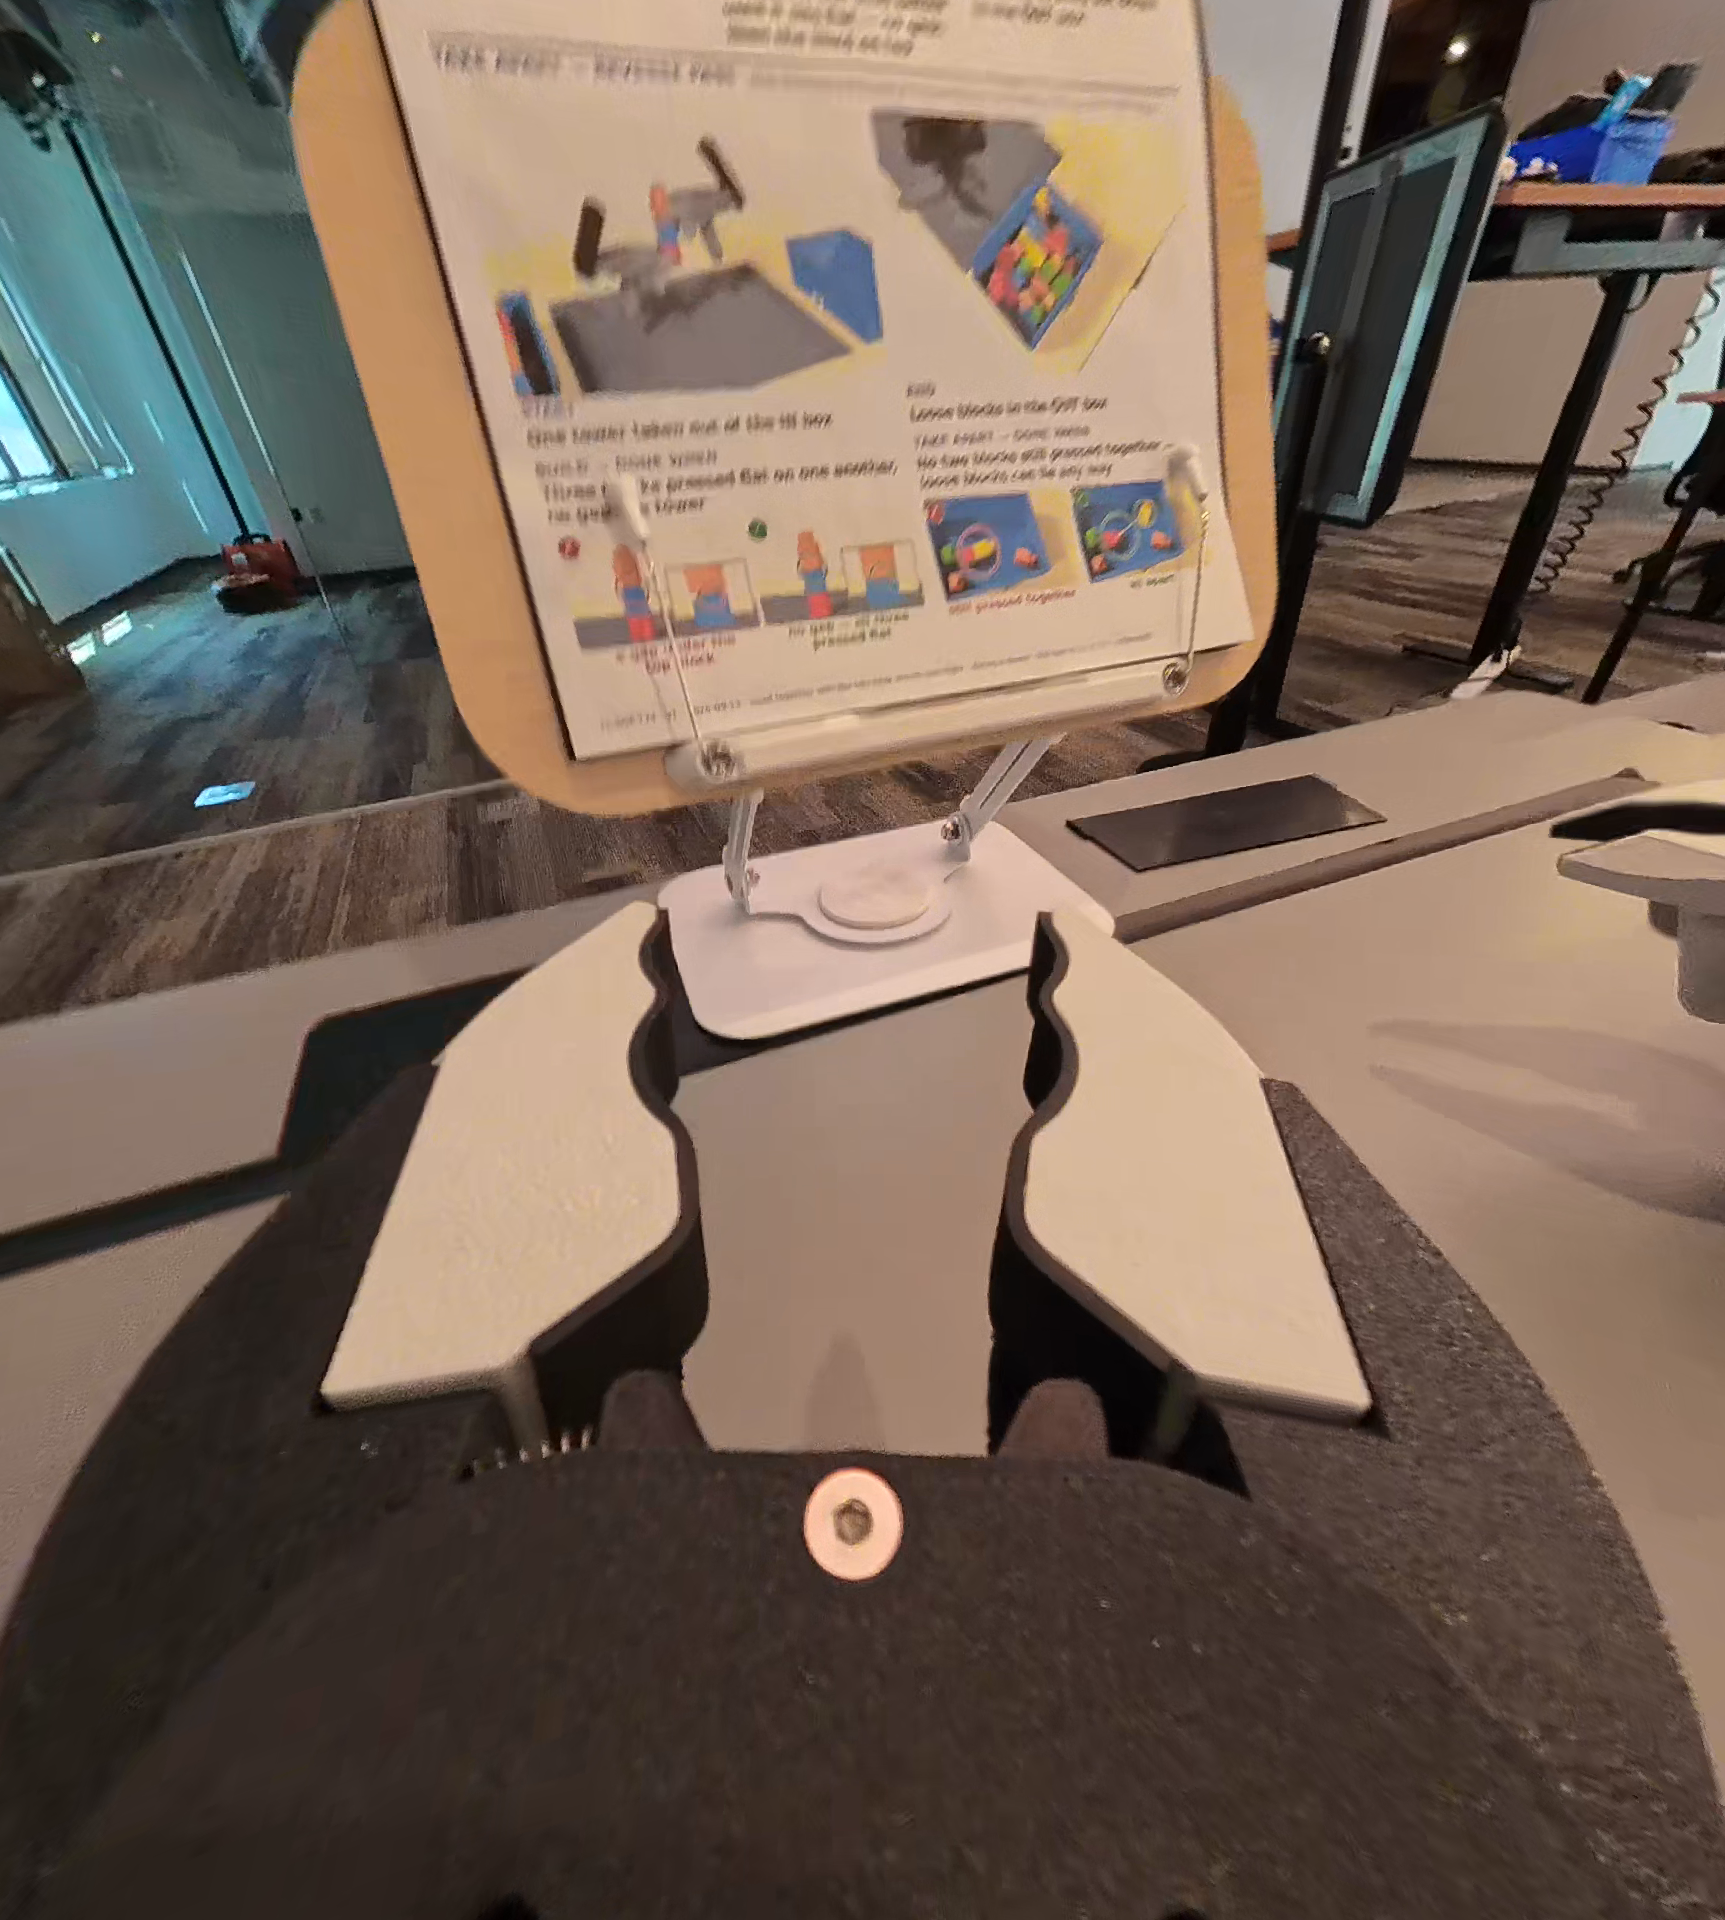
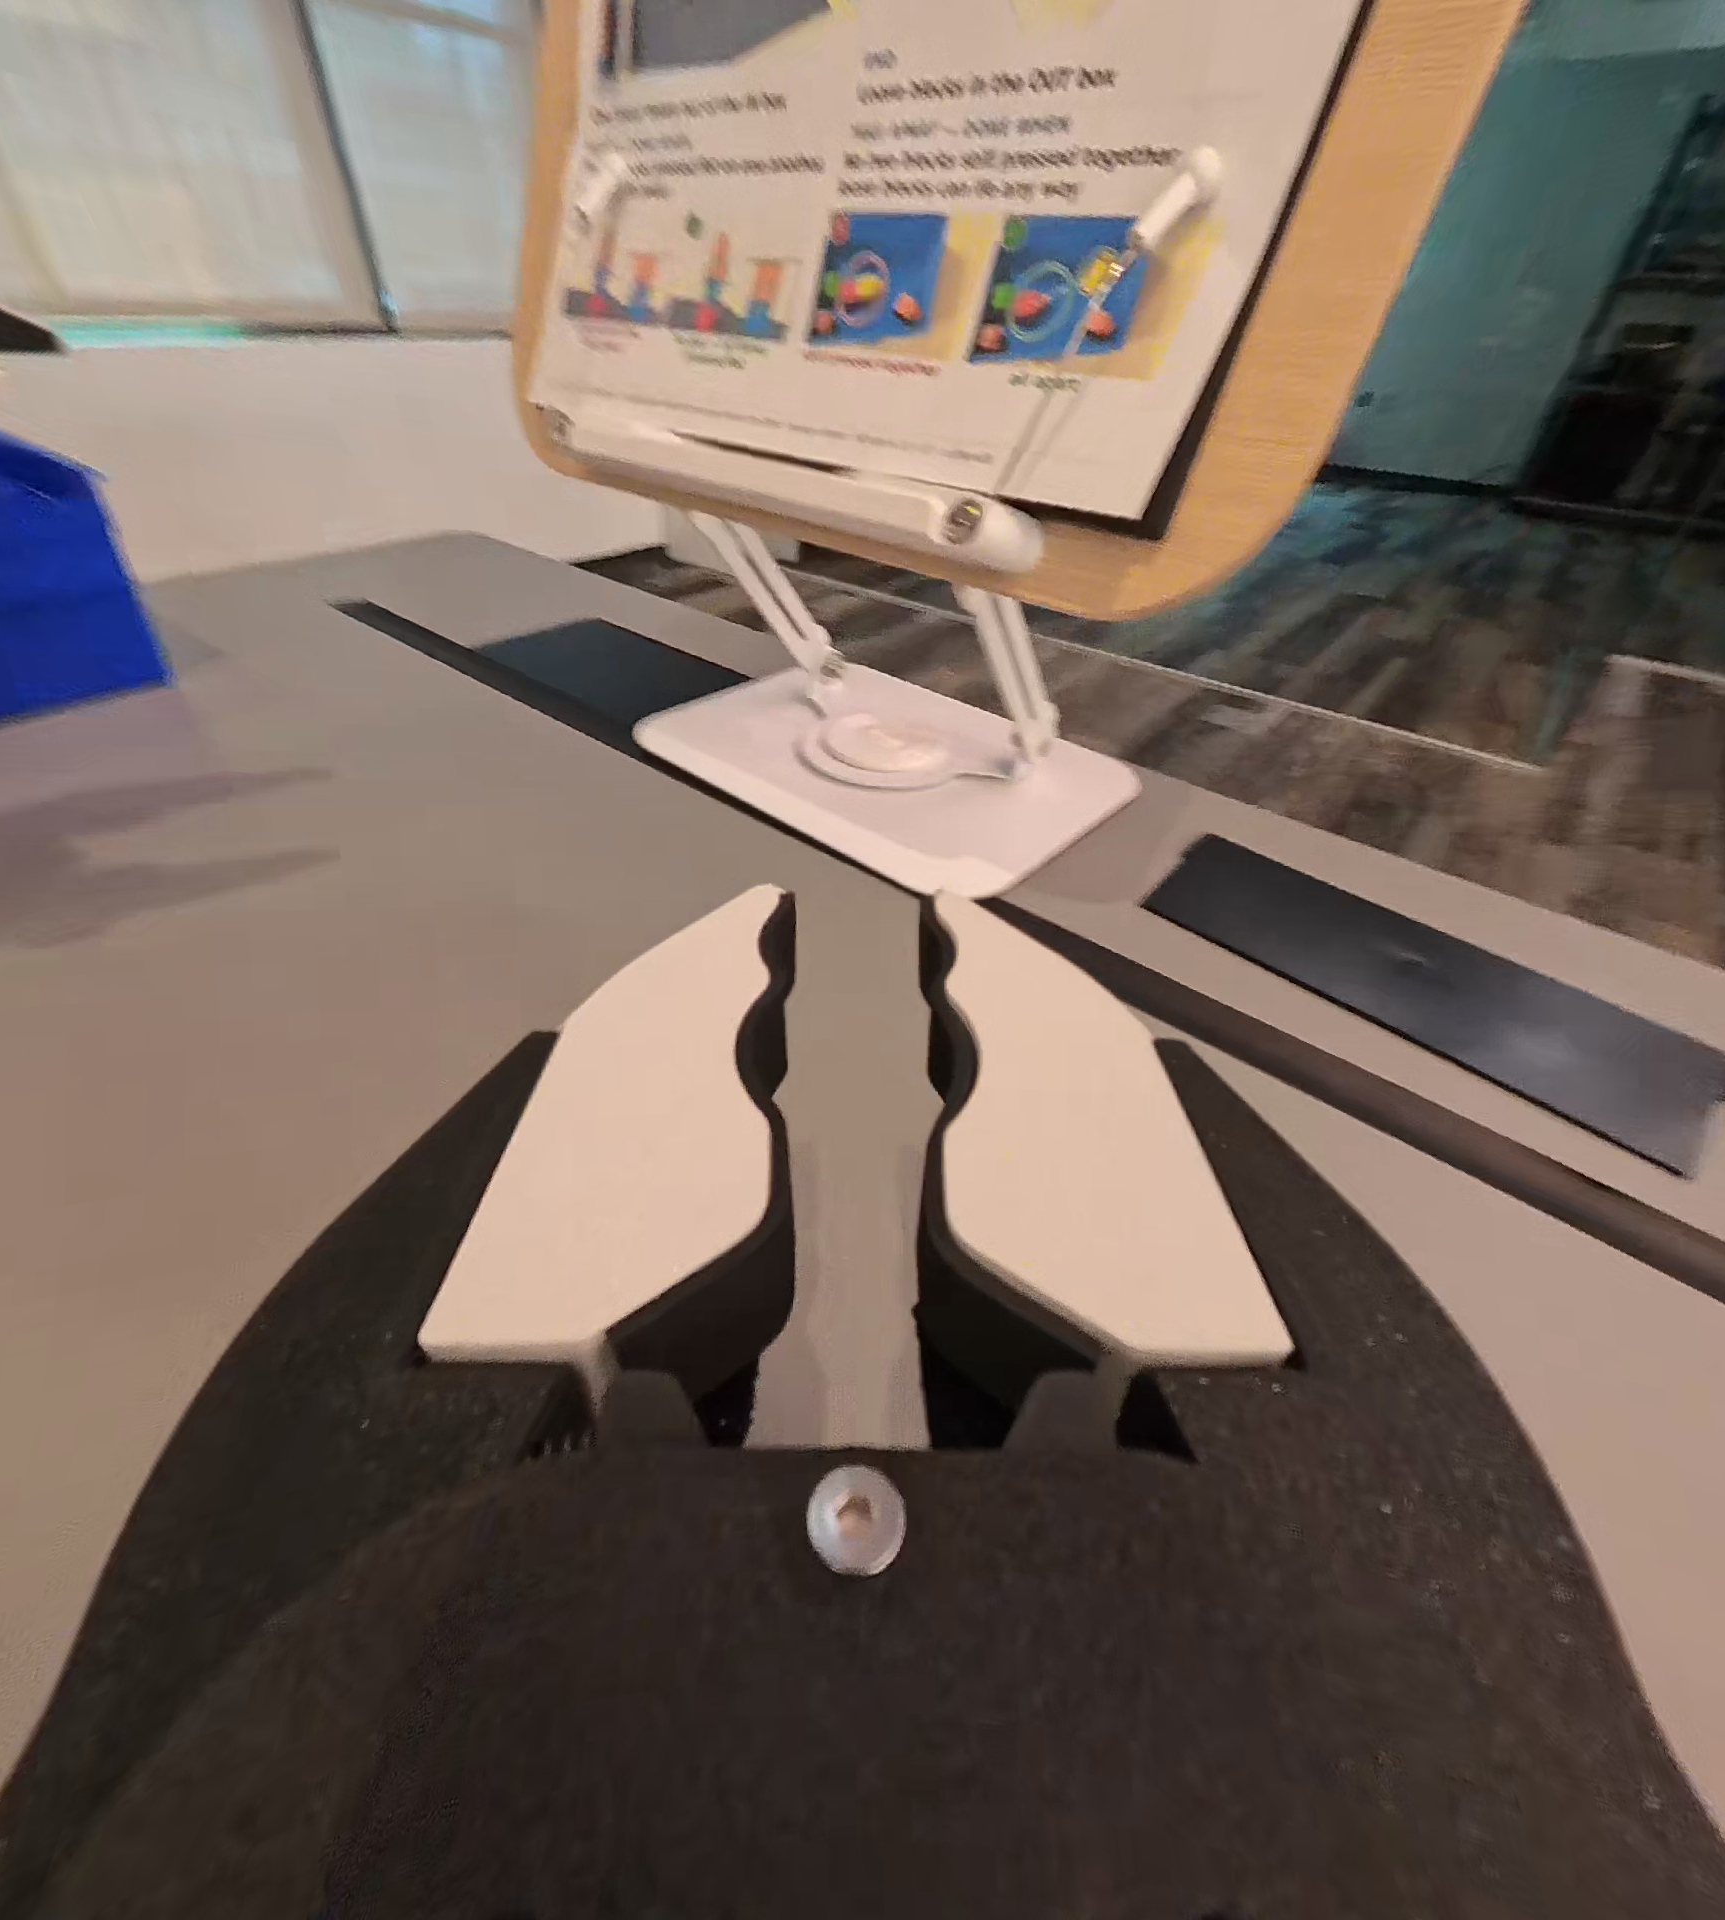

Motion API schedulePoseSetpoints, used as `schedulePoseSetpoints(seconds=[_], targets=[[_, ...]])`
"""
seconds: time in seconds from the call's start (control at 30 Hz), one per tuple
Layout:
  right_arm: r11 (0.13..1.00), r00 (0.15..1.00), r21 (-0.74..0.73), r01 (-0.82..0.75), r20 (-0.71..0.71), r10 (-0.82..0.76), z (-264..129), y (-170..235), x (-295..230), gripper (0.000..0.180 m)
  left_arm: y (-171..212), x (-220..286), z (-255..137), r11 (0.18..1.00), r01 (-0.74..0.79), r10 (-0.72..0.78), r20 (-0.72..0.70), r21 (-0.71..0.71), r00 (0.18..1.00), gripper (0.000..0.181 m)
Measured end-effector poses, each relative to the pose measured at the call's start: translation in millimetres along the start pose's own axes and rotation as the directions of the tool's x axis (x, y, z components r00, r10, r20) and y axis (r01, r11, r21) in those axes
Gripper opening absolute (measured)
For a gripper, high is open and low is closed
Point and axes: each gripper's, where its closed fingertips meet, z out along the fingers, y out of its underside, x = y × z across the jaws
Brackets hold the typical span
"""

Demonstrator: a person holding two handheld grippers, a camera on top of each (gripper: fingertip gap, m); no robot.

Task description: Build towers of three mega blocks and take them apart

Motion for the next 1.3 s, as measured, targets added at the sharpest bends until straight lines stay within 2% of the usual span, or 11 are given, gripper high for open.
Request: schedulePoseSetpoints(seconds=[0.1, 0.23, 0.4, 0.53, 0.7, 0.93, 1.13, 1.3], targets=[[0.999, 0.997, -0.028, 0.038, -0.071, -0.039, -2, 5, 13, 0.023, 23, -9, 0, 0.998, 0.056, -0.056, 0.025, 0.012, 0.998, 0.062], [0.999, 0.992, -0.029, -0.027, -0.124, 0.023, -7, 8, 27, 0.023, 37, -13, -5, 0.985, 0.172, -0.173, -0.029, -0.024, 0.985, 0.064], [0.997, 0.985, 0.000, -0.071, -0.161, 0.070, -21, 7, 40, 0.022, 50, -26, -15, 0.990, 0.134, -0.134, 0.011, -0.045, 0.991, 0.062], [0.999, 0.981, -0.050, 0.009, -0.191, -0.018, -28, 13, 50, 0.020, 44, -32, -16, 0.974, 0.227, -0.227, -0.001, -0.014, 0.974, 0.061], [0.997, 0.985, -0.050, -0.057, -0.164, 0.048, -29, 20, 49, 0.019, 54, -34, -17, 0.982, 0.180, -0.179, 0.018, -0.052, 0.984, 0.060], [0.992, 0.992, -0.123, -0.024, -0.123, 0.009, -22, 32, 40, 0.018, 57, -31, -13, 0.984, 0.170, -0.169, 0.011, -0.063, 0.986, 0.059], [0.994, 0.990, -0.106, 0.019, -0.137, -0.034, -21, 28, 40, 0.018, 57, -26, -12, 0.985, 0.157, -0.158, 0.000, -0.067, 0.987, 0.057], [0.996, 0.990, -0.093, -0.010, -0.138, -0.003, -22, 28, 43, 0.018, 62, -25, -9, 0.983, 0.160, -0.161, -0.004, -0.091, 0.987, 0.057]])
